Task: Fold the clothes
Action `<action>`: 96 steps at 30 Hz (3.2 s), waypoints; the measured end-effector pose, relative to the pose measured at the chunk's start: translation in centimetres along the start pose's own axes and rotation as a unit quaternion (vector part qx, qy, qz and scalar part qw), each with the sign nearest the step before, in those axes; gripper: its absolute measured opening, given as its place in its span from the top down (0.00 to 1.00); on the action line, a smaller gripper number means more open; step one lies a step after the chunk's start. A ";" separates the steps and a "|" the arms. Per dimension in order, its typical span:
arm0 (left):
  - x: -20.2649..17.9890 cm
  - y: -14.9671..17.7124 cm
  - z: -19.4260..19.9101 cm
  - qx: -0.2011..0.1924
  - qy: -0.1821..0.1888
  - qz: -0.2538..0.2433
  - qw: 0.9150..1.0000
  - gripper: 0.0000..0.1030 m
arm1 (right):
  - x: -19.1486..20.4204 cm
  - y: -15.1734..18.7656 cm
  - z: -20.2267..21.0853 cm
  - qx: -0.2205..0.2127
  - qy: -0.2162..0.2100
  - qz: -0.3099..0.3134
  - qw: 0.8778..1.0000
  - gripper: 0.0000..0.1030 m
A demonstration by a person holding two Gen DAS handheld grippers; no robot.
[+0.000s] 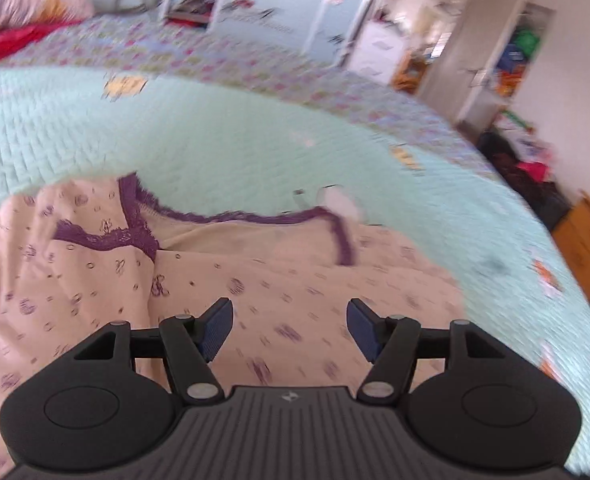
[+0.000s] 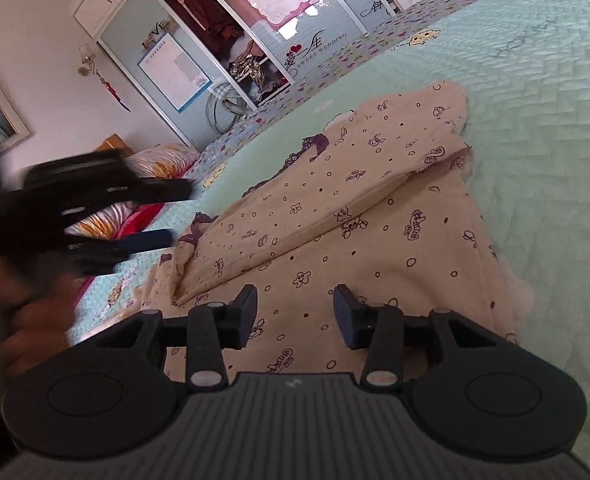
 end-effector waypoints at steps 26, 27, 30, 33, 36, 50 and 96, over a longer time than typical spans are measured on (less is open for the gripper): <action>17.2 4.8 7.1 -0.034 -0.041 0.086 0.995 0.36 | 4.7 -1.3 -4.1 0.035 -0.080 -0.107 0.990 0.46; 17.6 4.0 6.6 -0.030 -0.033 0.076 0.996 0.36 | 4.3 -1.0 -4.5 0.034 -0.080 -0.121 0.989 0.46; 18.0 2.2 5.2 -0.022 -0.006 0.038 0.999 0.38 | 3.1 -0.1 -5.8 0.029 -0.080 -0.163 0.983 0.46; 17.1 1.2 3.7 -0.011 0.032 -0.024 0.999 0.38 | 1.9 0.7 -7.0 0.024 -0.079 -0.204 0.975 0.46; 16.3 1.2 2.1 0.007 0.053 -0.068 0.996 0.50 | 1.8 0.9 -6.6 0.024 -0.088 -0.196 0.976 0.47; 16.8 -1.3 0.5 0.037 0.094 -0.040 0.994 0.94 | 1.0 -0.7 -6.5 -0.016 -0.064 -0.245 0.967 0.46; 19.3 1.1 -0.6 0.098 0.098 0.042 0.989 0.90 | 0.6 0.1 -6.1 -0.042 0.033 -0.293 0.955 0.95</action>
Point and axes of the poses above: each gripper's, at about its wrist camera, not at the fingertips, and z roughly against the way its jaws point, x to its left, y to its underside, the point moved 4 cm from there along -z, roughly the way its jaws point, and after that the axes turned 13 degrees about -y, right-handed, at the moved point
